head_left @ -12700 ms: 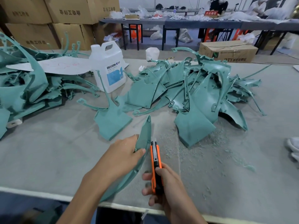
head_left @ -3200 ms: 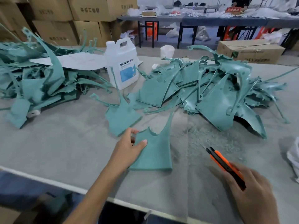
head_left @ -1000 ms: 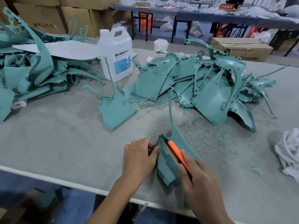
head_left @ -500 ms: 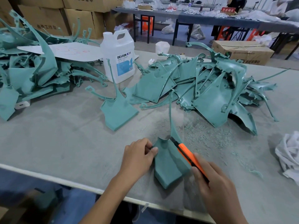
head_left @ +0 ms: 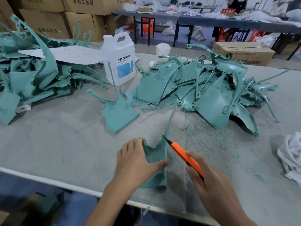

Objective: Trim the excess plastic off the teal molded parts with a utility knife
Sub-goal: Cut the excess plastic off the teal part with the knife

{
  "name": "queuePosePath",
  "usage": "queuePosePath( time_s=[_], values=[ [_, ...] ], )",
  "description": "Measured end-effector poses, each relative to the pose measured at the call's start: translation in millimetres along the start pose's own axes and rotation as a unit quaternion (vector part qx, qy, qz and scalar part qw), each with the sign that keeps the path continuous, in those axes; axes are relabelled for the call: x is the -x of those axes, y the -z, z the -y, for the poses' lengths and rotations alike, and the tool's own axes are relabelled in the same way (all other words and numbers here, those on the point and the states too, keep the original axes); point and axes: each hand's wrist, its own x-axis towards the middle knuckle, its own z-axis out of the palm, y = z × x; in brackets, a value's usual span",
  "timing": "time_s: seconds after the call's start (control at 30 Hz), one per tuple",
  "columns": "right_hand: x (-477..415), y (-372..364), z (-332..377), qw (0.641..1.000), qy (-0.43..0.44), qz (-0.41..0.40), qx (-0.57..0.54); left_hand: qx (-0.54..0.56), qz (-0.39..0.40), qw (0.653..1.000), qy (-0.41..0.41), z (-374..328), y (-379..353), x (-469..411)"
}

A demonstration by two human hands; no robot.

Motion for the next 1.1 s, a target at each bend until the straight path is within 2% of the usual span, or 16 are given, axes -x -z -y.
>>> queuePosePath(
  time_s=[0.13, 0.3, 0.47, 0.6, 0.73, 0.8, 0.87, 0.93, 1.03, 1.1],
  values=[
    [-10, 0, 5, 0.998, 0.018, 0.054, 0.038, -0.019, -0.036, 0.999, -0.012, -5, -17, 4],
    [-20, 1, 0, 0.994, 0.02, 0.064, 0.09, -0.034, -0.042, 0.998, -0.029, -1, -19, 4],
    [-65, 24, -14, 0.983, 0.066, -0.062, 0.158, -0.047, -0.029, 0.998, -0.043, -3, -15, 1],
    [-82, 34, -11, 0.975, 0.052, -0.096, 0.194, -0.054, -0.026, 0.997, -0.041, -3, -16, -1],
    [-56, 16, -7, 0.986, 0.091, -0.005, 0.138, -0.049, -0.031, 0.998, -0.034, -1, -21, 0],
    [-48, 17, -12, 0.986, 0.087, 0.058, 0.132, -0.044, -0.031, 0.998, -0.034, 0, -22, 0],
    [-53, 22, -17, 0.983, 0.091, 0.087, 0.131, -0.041, -0.03, 0.998, -0.039, 0, -22, 0],
    [-68, 31, -22, 0.983, 0.103, 0.054, 0.143, -0.036, -0.028, 0.998, -0.041, 0, -21, 1],
    [-92, 48, -28, 0.977, 0.071, -0.062, 0.189, -0.026, -0.025, 0.999, -0.04, -1, -19, 2],
    [-88, 43, -23, 0.98, 0.077, -0.053, 0.177, -0.028, -0.022, 0.998, -0.043, -1, -18, 2]
  ],
)
